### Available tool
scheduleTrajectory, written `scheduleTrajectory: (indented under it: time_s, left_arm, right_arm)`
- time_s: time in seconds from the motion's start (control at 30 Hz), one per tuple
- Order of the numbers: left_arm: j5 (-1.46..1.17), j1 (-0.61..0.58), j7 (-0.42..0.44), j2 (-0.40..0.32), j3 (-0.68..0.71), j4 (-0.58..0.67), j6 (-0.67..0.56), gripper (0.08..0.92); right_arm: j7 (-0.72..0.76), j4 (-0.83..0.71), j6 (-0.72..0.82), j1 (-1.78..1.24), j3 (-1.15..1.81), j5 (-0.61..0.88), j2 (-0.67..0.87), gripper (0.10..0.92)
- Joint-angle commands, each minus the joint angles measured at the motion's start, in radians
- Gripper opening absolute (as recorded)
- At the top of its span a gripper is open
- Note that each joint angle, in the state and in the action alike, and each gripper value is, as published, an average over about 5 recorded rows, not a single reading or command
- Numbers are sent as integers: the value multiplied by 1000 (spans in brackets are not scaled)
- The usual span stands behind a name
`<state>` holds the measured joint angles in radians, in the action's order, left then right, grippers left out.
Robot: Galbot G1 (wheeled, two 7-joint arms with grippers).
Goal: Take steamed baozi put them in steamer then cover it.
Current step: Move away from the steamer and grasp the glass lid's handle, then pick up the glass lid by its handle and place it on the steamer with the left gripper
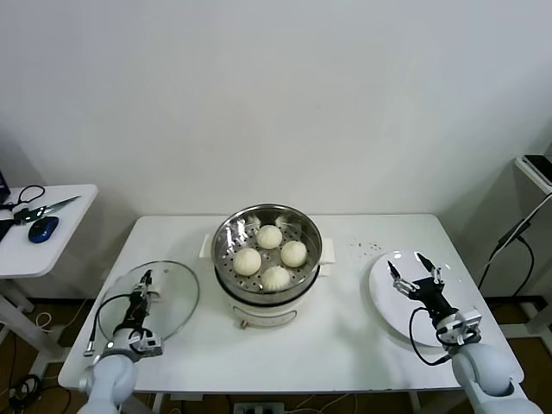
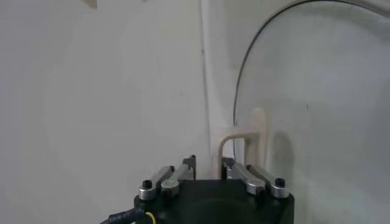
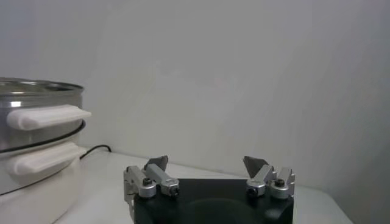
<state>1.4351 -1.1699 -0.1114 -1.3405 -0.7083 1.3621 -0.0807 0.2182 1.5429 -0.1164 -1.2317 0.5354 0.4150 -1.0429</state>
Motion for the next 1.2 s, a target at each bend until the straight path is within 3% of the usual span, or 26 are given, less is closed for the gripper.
scheduleTrajectory:
  time_s: [0.03, 0.23, 0.53, 0.73, 0.9, 1.03, 1.2]
  left_arm:
    - [-47, -17, 7, 8, 2, 42, -1, 260]
    - [-128, -115, 31, 51, 4, 247, 47, 152]
    - [-188, -323, 38, 137, -12, 615, 278, 151]
    - [-181, -354, 60, 222, 39, 767, 458, 151]
    - [-189, -293, 137, 361, 175, 842, 628, 151]
    - [-201, -159, 203, 465, 353, 853, 740, 151]
    - [-165, 92, 359, 478, 620, 827, 851, 151]
  right_arm:
    - [2, -6, -4, 1, 0, -14, -4, 823]
    - [5, -13, -10, 7, 0, -17, -4, 823]
    - [12, -36, -17, 24, -2, -21, 3, 823]
    - [13, -53, -18, 45, -15, -26, 11, 823]
    - [13, -66, -15, 64, -30, -38, 21, 823]
    - [12, -73, -11, 74, -38, -45, 25, 823]
    - [11, -90, -14, 79, -37, -57, 23, 823]
